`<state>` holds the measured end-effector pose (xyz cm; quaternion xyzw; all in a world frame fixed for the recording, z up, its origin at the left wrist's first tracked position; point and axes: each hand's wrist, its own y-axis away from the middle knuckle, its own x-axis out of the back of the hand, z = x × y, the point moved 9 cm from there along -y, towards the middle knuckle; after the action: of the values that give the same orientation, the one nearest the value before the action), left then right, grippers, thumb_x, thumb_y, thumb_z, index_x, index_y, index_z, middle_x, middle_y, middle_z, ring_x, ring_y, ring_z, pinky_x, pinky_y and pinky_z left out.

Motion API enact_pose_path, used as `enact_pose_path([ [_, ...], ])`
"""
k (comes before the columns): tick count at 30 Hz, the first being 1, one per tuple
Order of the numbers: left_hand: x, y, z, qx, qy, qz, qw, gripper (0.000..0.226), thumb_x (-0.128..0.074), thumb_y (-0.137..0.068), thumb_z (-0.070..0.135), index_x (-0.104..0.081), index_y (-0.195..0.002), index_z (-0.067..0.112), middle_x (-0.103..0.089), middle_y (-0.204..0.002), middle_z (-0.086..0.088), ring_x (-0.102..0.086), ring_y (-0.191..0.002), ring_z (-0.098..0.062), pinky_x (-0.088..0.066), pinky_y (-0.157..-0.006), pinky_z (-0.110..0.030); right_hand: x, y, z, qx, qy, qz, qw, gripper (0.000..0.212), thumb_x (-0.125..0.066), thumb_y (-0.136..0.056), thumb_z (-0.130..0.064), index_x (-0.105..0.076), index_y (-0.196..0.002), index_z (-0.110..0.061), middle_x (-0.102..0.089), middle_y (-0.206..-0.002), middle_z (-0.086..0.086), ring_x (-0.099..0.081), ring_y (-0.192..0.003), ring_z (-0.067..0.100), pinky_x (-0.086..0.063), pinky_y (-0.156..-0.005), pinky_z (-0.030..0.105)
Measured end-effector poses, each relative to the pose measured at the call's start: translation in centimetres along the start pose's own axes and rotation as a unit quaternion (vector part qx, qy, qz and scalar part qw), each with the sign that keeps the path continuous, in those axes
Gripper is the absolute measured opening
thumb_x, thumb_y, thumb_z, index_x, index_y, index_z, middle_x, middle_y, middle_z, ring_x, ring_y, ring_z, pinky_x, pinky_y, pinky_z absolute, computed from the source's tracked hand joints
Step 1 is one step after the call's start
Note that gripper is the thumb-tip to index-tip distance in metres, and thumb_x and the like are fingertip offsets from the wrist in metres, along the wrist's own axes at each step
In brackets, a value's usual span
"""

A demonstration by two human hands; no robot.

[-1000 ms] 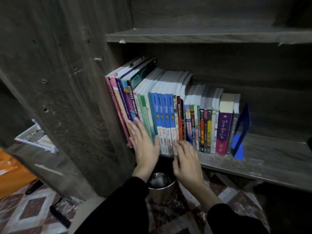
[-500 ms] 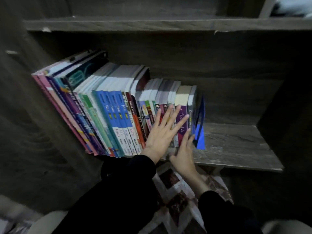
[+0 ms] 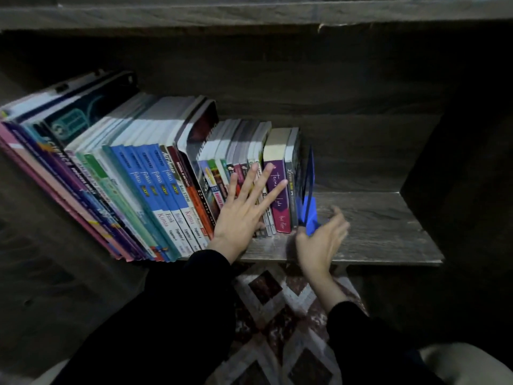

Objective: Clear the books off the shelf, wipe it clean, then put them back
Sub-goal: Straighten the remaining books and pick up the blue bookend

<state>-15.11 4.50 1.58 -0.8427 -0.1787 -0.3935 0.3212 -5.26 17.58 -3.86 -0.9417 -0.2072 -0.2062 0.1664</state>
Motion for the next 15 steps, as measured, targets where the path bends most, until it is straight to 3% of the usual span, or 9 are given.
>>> enact_pose_path([
  [2, 0.2, 0.0, 0.0, 0.000, 0.006, 0.011, 1.000, 0.132, -0.070, -0.067, 0.063, 0.028, -0.145, 0.023, 0.039, -0.147, -0.017, 0.037, -0.134, -0.038, 0.024, -0.107, -0.057, -2.4, -1.5, 1.5, -0.063, 0.001, -0.112, 0.992, 0.076, -0.064, -0.079, -0.002, -0.025, -0.145, -0.001, -0.040, -0.138, 0.026, -0.036, -0.128, 0.039, -0.026, -0.107, 0.039],
  [4, 0.5, 0.1, 0.1, 0.002, 0.014, 0.029, 0.999, 0.134, -0.074, -0.065, 0.061, 0.025, -0.146, 0.023, 0.036, -0.149, -0.018, 0.033, -0.137, -0.037, 0.021, -0.109, -0.056, -4.5, -2.0, 1.8, -0.047, 0.032, -0.196, 0.979, 0.067, -0.052, -0.091, -0.005, -0.019, -0.150, -0.006, -0.045, -0.139, 0.025, -0.040, -0.128, 0.039, -0.031, -0.104, 0.038],
  [8, 1.5, 0.2, 0.3, 0.008, 0.043, 0.094, 0.995, 0.123, -0.073, -0.070, 0.057, 0.015, -0.150, 0.022, 0.030, -0.151, -0.019, 0.027, -0.140, -0.034, 0.018, -0.112, -0.054, -5.3, -1.7, 1.5, -0.010, 0.064, -0.191, 0.979, 0.045, -0.041, -0.098, -0.005, -0.037, -0.144, -0.004, -0.057, -0.126, 0.025, -0.053, -0.115, 0.038, -0.034, -0.090, 0.033],
  [11, 2.3, -0.4, -0.5, 0.044, 0.074, 0.120, 0.989, 0.122, -0.071, -0.073, 0.054, 0.017, -0.149, 0.018, 0.030, -0.152, -0.015, 0.029, -0.140, -0.030, 0.020, -0.112, -0.050, -5.1, -1.6, 2.0, -0.037, 0.037, -0.177, 0.983, 0.043, -0.039, -0.099, -0.006, -0.042, -0.142, -0.005, -0.058, -0.124, 0.024, -0.053, -0.113, 0.038, -0.033, -0.087, 0.031],
  [15, 2.9, -1.0, -1.2, 0.086, 0.082, 0.126, 0.985, 0.117, -0.065, -0.075, 0.059, 0.013, -0.149, 0.011, 0.009, -0.156, -0.012, 0.028, -0.140, -0.030, 0.017, -0.112, -0.052, -5.3, -1.7, 2.4, -0.051, 0.022, -0.188, 0.981, 0.043, -0.040, -0.099, -0.007, -0.045, -0.141, -0.010, -0.059, -0.119, 0.023, -0.056, -0.109, 0.036, -0.039, -0.088, 0.031],
])
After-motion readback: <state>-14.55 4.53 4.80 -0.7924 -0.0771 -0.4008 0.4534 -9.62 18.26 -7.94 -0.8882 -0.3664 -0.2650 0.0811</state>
